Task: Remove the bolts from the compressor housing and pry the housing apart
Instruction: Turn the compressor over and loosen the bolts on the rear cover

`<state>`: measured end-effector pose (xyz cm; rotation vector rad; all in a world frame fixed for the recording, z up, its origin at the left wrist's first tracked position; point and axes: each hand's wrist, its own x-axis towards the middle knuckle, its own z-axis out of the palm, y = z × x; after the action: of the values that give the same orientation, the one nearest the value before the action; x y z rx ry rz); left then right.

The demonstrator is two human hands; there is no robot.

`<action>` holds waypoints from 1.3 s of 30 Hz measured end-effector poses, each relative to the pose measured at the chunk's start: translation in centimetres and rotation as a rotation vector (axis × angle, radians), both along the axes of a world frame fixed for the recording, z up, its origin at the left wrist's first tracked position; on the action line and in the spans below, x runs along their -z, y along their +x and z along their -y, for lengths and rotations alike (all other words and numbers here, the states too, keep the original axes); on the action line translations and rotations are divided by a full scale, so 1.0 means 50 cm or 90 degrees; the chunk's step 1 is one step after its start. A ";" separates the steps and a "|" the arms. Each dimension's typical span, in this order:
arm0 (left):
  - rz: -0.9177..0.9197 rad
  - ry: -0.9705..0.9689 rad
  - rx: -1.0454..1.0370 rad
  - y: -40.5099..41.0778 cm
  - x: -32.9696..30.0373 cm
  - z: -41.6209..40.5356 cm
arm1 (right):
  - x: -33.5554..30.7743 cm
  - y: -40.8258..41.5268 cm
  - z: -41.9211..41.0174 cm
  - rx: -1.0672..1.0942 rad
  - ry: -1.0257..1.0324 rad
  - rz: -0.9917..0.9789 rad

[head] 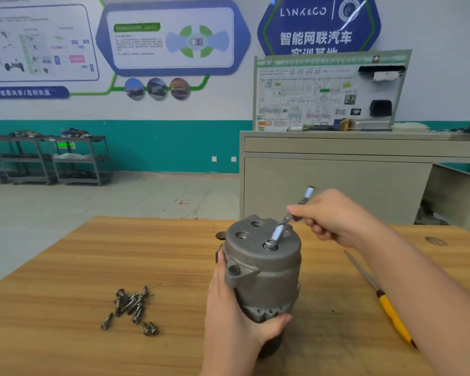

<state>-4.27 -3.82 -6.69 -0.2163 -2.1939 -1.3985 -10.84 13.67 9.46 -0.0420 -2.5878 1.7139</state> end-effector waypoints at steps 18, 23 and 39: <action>-0.038 0.008 0.033 -0.016 0.012 0.001 | 0.120 0.173 0.003 -0.173 -0.087 -0.541; -0.044 -0.019 0.034 -0.018 0.008 0.003 | 0.108 0.058 -0.020 0.068 -0.300 -0.133; 0.007 -0.026 0.082 -0.035 -0.015 0.014 | 0.015 0.162 0.153 -0.268 0.442 -0.600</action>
<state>-6.03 -4.55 -5.92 -0.3699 -2.2538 -1.4273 -2.72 6.00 8.70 1.0813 -2.2837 0.5029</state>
